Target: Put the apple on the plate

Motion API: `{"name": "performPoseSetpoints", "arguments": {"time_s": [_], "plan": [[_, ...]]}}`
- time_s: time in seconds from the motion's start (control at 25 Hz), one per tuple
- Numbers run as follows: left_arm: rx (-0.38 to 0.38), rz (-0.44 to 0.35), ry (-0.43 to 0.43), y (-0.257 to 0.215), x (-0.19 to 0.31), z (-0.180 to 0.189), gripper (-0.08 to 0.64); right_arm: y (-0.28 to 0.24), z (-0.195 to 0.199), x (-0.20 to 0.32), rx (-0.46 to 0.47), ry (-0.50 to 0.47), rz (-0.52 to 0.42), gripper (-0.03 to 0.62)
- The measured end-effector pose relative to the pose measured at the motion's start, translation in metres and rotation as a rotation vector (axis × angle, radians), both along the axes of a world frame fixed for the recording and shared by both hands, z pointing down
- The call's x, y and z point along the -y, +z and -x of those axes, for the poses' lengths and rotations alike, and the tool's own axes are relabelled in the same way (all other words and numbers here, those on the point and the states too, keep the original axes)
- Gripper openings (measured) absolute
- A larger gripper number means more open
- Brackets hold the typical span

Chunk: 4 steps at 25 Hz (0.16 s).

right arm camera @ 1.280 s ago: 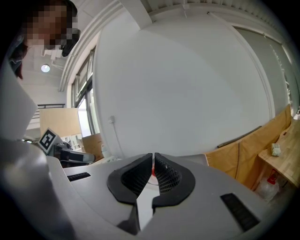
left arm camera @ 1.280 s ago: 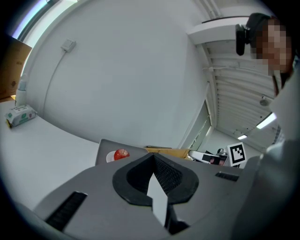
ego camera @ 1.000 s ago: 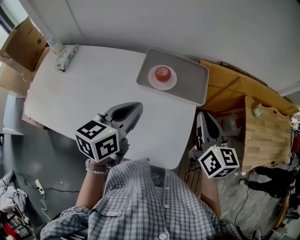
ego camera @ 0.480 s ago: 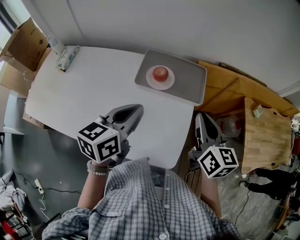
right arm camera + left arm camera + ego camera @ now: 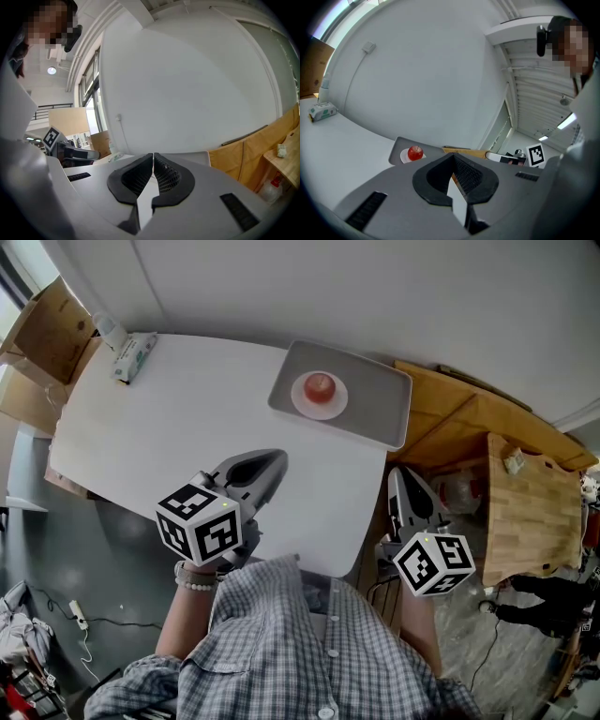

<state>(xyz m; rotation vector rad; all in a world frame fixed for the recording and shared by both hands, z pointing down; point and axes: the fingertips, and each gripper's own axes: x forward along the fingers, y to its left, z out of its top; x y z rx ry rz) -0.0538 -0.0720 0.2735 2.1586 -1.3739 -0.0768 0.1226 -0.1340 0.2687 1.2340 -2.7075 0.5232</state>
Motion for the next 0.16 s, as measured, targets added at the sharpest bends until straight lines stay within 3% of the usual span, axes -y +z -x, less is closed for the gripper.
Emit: {"name": "performPoseSetpoints", "arguments": {"time_s": [0.16], "plan": [[-0.001,0.007,0.008,0.0017,-0.0015,0.0004,0.009,0.0017,0.0019,-0.0017,0.001,0.000,0.009,0.026]]}}
